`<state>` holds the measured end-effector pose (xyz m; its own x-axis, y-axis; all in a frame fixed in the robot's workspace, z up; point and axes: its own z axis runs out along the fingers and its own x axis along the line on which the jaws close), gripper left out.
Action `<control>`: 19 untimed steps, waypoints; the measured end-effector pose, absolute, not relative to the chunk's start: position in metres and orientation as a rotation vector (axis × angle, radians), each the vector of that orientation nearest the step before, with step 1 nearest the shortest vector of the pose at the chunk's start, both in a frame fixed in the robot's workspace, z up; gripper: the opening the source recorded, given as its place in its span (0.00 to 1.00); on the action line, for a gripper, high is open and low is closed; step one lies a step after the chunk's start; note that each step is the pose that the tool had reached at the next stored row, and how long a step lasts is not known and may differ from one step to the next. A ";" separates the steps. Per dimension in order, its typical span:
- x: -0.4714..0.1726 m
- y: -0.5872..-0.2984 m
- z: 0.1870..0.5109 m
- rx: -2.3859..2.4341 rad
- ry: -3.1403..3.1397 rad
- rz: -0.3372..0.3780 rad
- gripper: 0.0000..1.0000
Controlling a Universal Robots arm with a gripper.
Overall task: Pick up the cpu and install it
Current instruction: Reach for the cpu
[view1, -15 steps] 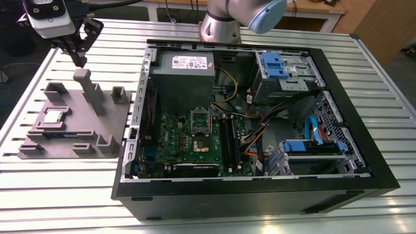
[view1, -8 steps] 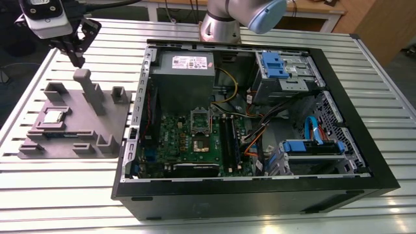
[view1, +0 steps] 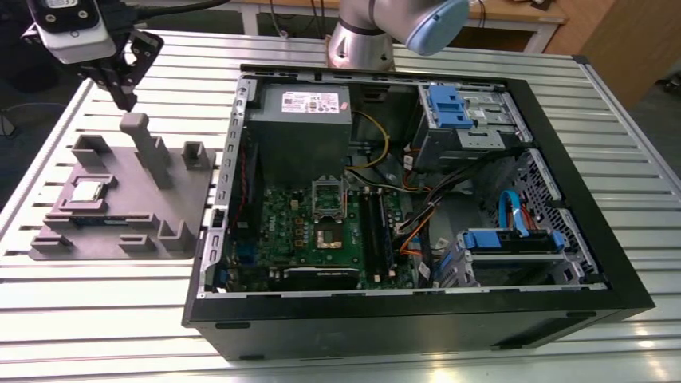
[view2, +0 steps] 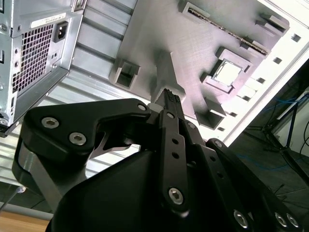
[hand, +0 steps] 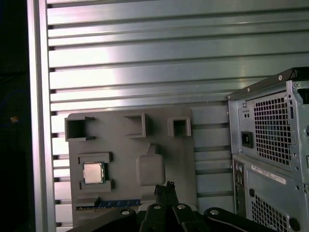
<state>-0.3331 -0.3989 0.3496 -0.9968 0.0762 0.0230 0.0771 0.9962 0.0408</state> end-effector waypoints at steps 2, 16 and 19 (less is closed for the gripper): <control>-0.333 -0.399 0.350 -0.120 -3.117 -0.065 0.10; -0.362 -0.399 0.349 -0.120 -3.117 -0.066 0.10; -0.376 -0.399 0.348 -0.120 -3.117 -0.065 0.10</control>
